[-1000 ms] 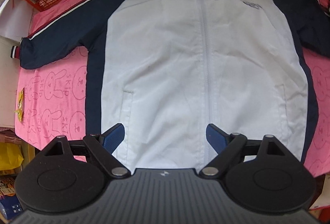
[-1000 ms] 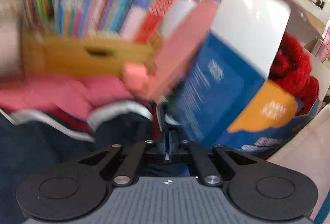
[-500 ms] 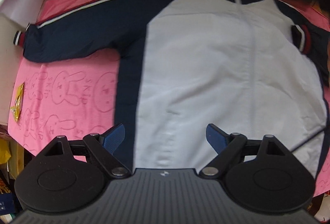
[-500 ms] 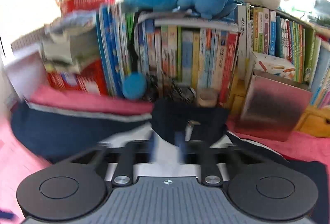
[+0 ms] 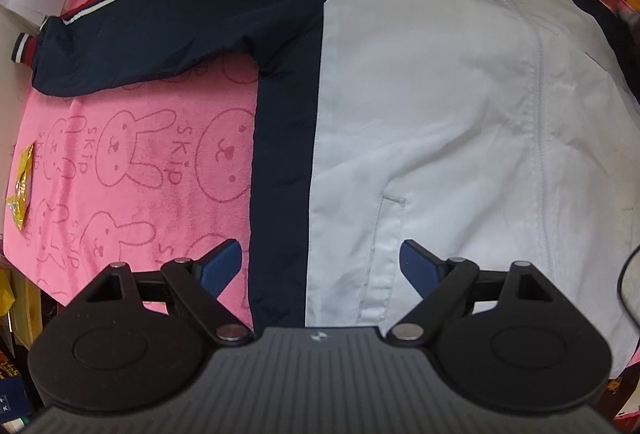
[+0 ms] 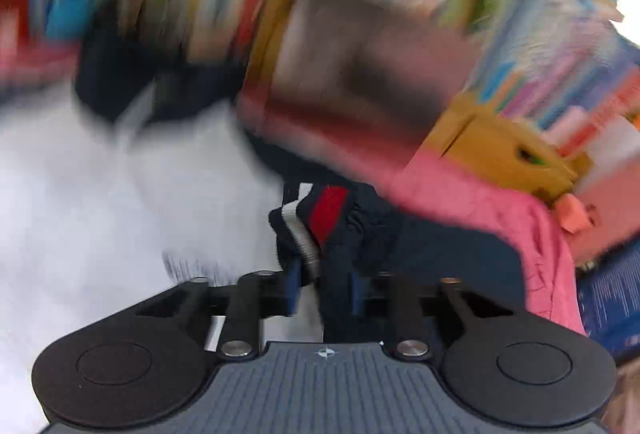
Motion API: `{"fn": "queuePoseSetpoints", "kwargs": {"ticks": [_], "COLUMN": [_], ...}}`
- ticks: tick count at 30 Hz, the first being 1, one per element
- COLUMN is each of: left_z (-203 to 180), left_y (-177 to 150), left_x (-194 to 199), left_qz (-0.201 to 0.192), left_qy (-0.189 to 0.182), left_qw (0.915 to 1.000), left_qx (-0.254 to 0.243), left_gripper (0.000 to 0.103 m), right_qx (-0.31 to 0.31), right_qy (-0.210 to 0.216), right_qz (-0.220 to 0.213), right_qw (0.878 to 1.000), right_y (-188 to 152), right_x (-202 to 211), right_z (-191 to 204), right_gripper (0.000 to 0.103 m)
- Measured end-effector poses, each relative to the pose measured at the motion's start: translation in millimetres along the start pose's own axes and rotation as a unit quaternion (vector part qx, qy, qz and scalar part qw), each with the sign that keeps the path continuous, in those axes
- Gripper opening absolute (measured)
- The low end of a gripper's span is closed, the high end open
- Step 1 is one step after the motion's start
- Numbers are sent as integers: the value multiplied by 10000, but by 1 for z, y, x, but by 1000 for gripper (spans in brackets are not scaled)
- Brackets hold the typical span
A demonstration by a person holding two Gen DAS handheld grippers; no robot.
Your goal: Fold clothes
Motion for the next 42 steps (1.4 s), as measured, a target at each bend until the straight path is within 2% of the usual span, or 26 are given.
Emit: {"fn": "queuePoseSetpoints", "kwargs": {"ticks": [3,7,9,11,12,13,14,15,16,18,20,21,23,24,27,29,30,31,32,33,35,38,40,42], "left_z": [5,15,22,32,37,42,47,51,55,60,62,63,63,64,65,62,59,55,49,42,21,-14,-32,-37], "left_y": [2,3,1,-2,-2,-2,-1,0,1,5,10,11,13,14,20,29,36,46,56,66,90,119,134,144], "left_x": [-4,-5,-4,-3,-3,-3,-4,-4,-5,-7,-7,-6,-5,-5,-3,1,3,5,8,10,12,-5,-34,-64], "left_qz": [-19,-83,-102,-119,-126,-135,-146,-159,-171,-224,-275,-300,-324,-330,-382,-522,-626,-764,-925,-1125,-1658,-2281,-2382,-2200], "left_qy": [-12,13,76,155,185,213,235,251,268,298,292,287,290,303,356,344,312,254,185,99,-157,-371,-79,401], "left_qw": [10000,9998,9997,9994,9992,9990,9988,9986,9984,9981,9979,9978,9978,9978,9975,9972,9969,9964,9953,9935,9860,9717,9675,9695], "left_qx": [76,189,226,281,318,360,397,429,461,488,513,516,504,498,476,414,360,282,197,105,-99,-485,-838,-1003], "left_gripper": [88,88,88,88,88,88,88,88,88,88,88,88,88,88,88,88,87,87,87,87,87,88,88,86], "right_qx": [-352,-187,82,435,608,711,796,881,843,624,461,478,569,699,990,778,587,399,212,92,-34,301,575,569], "right_qy": [661,1980,2392,2679,2745,2752,2748,2745,2831,2900,2665,2533,2719,2810,3073,3239,3298,3217,3099,2831,2155,1450,1079,732], "right_qz": [-472,-609,-405,-33,253,343,378,413,262,-85,-285,-276,-103,-43,114,169,154,-20,-234,-458,-804,-585,-249,20], "right_qw": [9961,9781,9701,9625,9593,9582,9574,9567,9550,9550,9623,9658,9606,9571,9464,9427,9421,9460,9503,9580,9732,9872,9922,9957], "right_y": [38,65,65,53,45,38,32,26,25,25,23,22,22,24,31,42,46,49,51,50,41,11,-14,-35], "right_x": [50,81,79,68,60,59,59,60,66,76,78,73,61,56,45,45,45,48,52,55,59,42,21,2], "right_z": [17,107,160,211,230,238,243,249,245,224,205,204,214,225,255,250,240,221,199,174,122,74,54,26], "right_gripper": [24,25,27,35,38,42,46,58,75,85,82,77,55,27,26,28,35,50,56,61,62,62,60,61]}}
Point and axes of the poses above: each gripper's, at about its wrist camera, not at the fingertips, and x roughly against the way its jaws point, z to its left, y to its top, the point moved 6 cm from there along -x, roughly the way its jaws point, and after that the axes turned 8 degrees about -y, right-handed, at the moved point
